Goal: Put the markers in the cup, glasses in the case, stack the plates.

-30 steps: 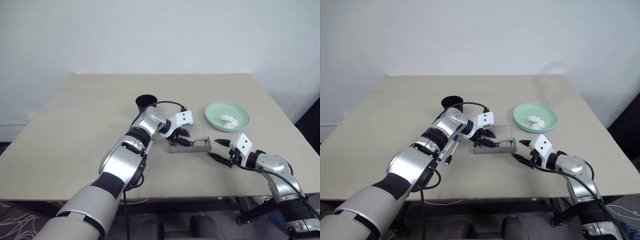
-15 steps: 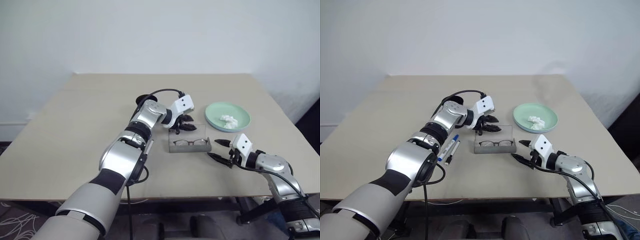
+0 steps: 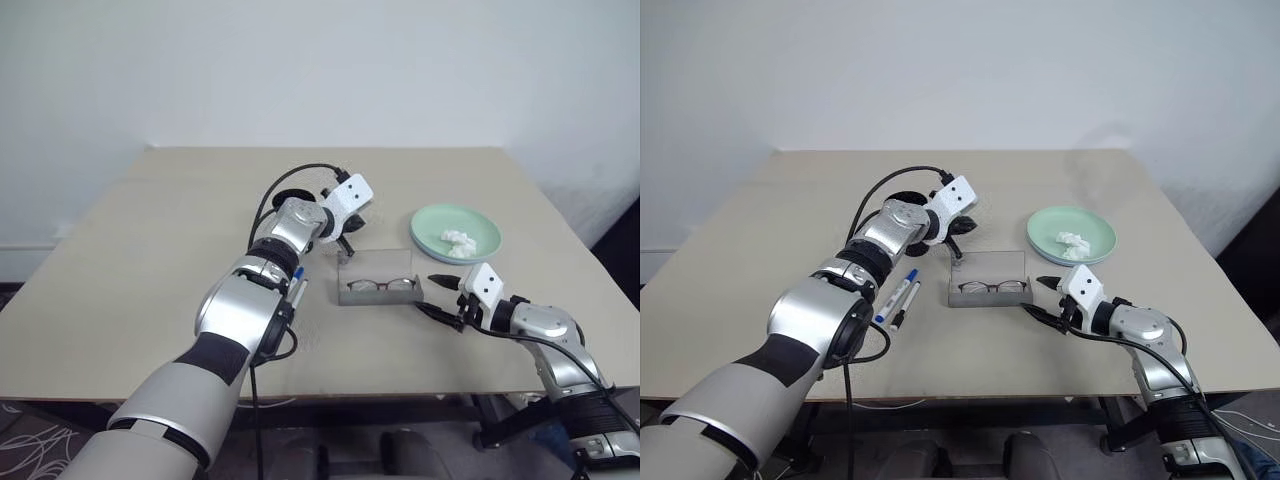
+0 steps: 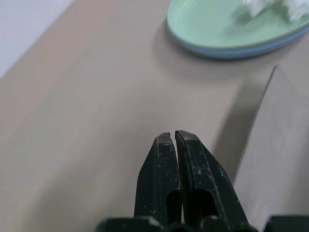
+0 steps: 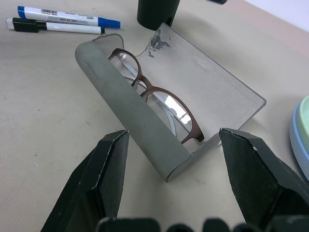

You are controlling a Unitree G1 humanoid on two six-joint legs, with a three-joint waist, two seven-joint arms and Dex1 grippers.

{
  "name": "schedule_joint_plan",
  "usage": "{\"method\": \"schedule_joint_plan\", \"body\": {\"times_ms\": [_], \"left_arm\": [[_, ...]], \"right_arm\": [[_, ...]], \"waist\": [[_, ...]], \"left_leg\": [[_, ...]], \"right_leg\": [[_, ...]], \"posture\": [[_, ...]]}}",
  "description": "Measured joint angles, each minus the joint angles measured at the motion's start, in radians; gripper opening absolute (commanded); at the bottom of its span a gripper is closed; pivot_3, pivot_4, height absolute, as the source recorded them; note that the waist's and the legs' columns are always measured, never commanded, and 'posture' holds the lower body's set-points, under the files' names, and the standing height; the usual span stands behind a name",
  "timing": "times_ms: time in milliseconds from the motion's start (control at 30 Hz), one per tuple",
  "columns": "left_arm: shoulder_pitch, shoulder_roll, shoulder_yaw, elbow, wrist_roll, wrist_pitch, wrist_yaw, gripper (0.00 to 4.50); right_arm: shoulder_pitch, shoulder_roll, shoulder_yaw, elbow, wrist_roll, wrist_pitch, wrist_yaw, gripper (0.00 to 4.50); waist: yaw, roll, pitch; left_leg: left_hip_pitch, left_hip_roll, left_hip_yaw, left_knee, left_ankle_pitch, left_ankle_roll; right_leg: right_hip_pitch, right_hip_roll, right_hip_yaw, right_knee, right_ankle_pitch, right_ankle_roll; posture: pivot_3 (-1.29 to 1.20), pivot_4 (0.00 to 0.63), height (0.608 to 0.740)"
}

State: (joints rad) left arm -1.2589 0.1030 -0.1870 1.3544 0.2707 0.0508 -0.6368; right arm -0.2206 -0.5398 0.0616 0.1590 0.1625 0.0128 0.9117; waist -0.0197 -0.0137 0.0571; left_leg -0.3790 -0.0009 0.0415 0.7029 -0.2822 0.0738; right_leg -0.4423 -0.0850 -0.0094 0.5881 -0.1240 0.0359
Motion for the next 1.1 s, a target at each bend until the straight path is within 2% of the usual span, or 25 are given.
{"method": "schedule_joint_plan", "body": {"times_ms": [433,833,1100], "left_arm": [[0.040,-0.020,-0.034,0.010,0.051,0.053,0.002,0.04],[0.035,0.018,0.040,-0.014,-0.034,0.099,-0.328,0.04],[0.054,0.026,0.022,-0.067,-0.052,0.064,-0.579,0.04]], "right_arm": [[0.008,0.005,0.000,-0.006,0.001,0.000,-0.001,3.26],[0.018,0.003,-0.002,-0.013,0.002,0.001,-0.001,3.26],[-0.004,-0.002,-0.004,-0.009,0.002,0.003,0.000,3.26]], "waist": [[0.000,0.000,0.000],[0.000,0.000,0.000],[-0.001,0.000,0.000]], "left_leg": [[0.001,0.000,0.000,0.000,0.000,0.000],[0.000,0.000,0.000,0.000,0.000,0.000],[0.000,0.000,0.000,0.000,0.000,0.000]], "right_leg": [[0.000,0.000,0.000,0.000,0.000,0.000],[0.000,0.000,0.000,0.000,-0.001,-0.001],[0.000,0.000,0.000,0.000,-0.001,-0.002]], "posture": [[0.00,0.000,0.733],[0.00,0.000,0.733],[0.00,0.000,0.733]]}}
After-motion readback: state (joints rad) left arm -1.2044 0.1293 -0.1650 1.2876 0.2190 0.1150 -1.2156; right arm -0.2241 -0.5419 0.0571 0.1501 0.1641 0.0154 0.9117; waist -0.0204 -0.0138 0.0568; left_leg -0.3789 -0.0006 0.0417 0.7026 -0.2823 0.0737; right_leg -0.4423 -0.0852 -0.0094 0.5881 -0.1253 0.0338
